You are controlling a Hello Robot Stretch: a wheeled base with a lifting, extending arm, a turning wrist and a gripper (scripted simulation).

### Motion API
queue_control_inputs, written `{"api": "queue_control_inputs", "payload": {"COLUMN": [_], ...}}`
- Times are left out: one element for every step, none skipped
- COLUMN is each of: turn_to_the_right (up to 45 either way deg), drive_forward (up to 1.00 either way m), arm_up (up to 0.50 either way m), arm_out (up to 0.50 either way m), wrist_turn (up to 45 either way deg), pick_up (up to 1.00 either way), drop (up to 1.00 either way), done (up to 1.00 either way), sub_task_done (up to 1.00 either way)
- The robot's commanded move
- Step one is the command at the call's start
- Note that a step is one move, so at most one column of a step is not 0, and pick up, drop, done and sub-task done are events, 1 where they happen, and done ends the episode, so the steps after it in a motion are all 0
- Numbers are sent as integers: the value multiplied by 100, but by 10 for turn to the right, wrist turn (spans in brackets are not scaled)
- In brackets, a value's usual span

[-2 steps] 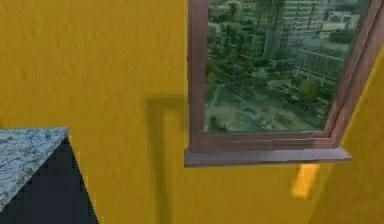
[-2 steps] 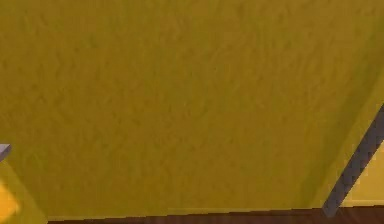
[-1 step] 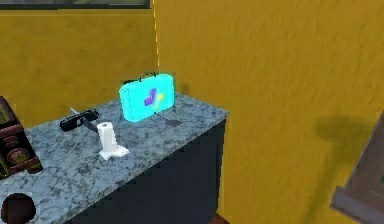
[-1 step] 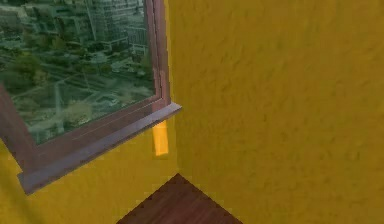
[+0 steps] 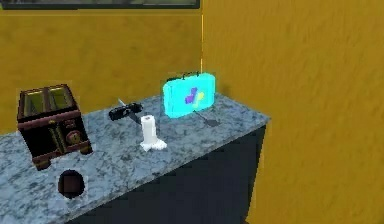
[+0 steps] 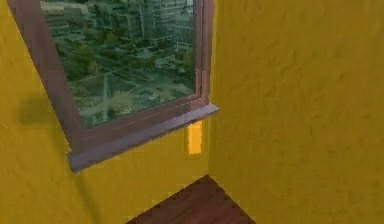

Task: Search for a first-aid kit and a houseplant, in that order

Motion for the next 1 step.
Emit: {"api": "queue_control_inputs", "payload": {"turn_to_the_right": [0], "drive_forward": [0], "arm_up": [0], "arm_out": [0], "wrist_turn": [0], "pick_up": [0], "drop": [0], "done": [0], "sub_task_done": [100]}}
